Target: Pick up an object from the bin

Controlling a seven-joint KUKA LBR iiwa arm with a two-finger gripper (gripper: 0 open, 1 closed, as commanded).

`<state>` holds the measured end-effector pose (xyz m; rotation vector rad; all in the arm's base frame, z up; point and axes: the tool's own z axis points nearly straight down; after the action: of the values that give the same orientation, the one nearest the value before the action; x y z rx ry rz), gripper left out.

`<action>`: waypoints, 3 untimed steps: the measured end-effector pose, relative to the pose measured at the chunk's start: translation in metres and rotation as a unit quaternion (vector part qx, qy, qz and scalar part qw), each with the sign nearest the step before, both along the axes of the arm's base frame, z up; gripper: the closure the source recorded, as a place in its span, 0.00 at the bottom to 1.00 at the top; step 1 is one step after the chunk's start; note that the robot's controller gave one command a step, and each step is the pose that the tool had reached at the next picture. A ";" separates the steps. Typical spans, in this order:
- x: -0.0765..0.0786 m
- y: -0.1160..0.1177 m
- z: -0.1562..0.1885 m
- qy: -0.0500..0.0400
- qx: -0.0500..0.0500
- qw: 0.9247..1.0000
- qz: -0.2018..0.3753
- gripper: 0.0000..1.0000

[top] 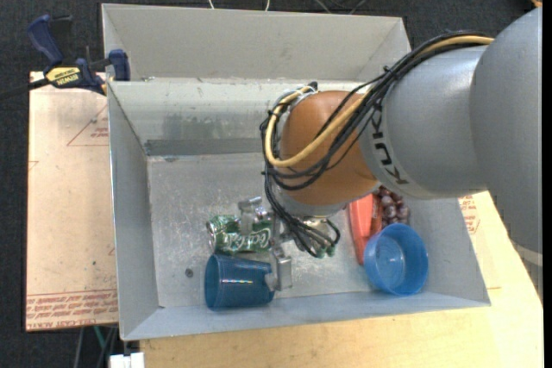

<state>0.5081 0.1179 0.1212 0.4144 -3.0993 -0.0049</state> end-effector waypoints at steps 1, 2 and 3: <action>0.003 0.000 0.003 -0.007 0.002 1.000 0.008 0.00; 0.049 0.014 -0.046 -0.016 0.004 0.999 -0.048 0.00; 0.124 0.014 -0.042 -0.018 0.004 1.000 0.014 0.00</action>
Offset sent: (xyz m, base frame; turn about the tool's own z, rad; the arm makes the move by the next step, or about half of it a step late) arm 0.0419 0.0137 -0.0512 0.0928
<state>0.6321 0.1318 0.0788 0.4626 -3.1287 -0.0106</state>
